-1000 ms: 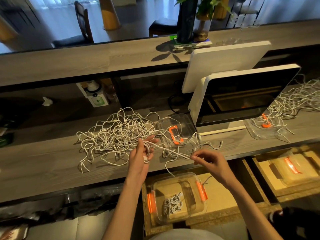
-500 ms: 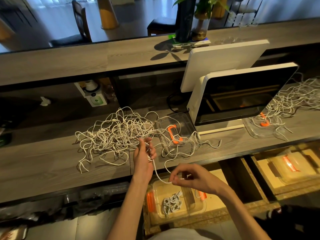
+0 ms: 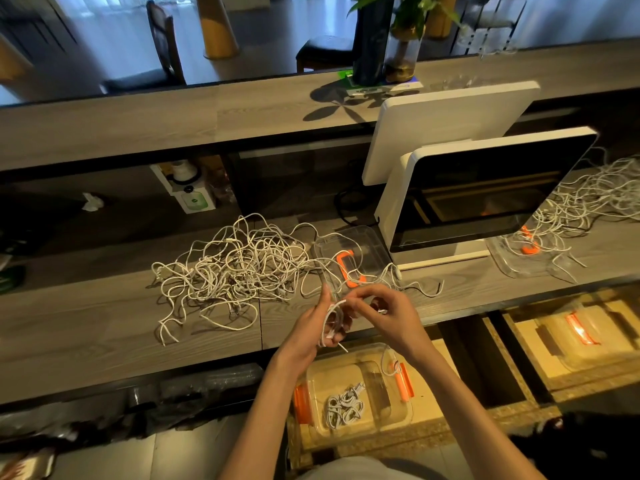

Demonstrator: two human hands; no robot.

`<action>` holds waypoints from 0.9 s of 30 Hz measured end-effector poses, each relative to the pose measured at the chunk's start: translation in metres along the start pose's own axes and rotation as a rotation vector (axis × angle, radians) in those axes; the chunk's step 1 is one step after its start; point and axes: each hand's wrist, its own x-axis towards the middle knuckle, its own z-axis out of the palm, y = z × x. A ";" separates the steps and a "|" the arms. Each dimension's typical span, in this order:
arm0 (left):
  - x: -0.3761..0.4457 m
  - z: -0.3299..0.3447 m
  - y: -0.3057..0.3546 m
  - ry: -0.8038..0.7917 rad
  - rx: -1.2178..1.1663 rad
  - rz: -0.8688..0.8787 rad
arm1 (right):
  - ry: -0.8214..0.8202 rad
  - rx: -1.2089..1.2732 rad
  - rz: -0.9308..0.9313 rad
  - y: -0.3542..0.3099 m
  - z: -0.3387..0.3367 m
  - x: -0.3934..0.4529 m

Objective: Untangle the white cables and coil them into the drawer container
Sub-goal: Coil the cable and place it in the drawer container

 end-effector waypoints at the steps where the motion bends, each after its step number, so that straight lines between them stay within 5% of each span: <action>1: -0.002 0.000 0.000 -0.058 -0.027 -0.006 | 0.009 -0.030 -0.001 0.002 0.000 0.001; 10: -0.008 -0.006 -0.001 -0.205 0.121 0.152 | -0.115 -0.042 -0.055 0.000 -0.024 0.001; 27: -0.003 -0.017 0.019 0.272 0.001 0.389 | -0.103 -0.061 -0.029 0.021 -0.053 -0.008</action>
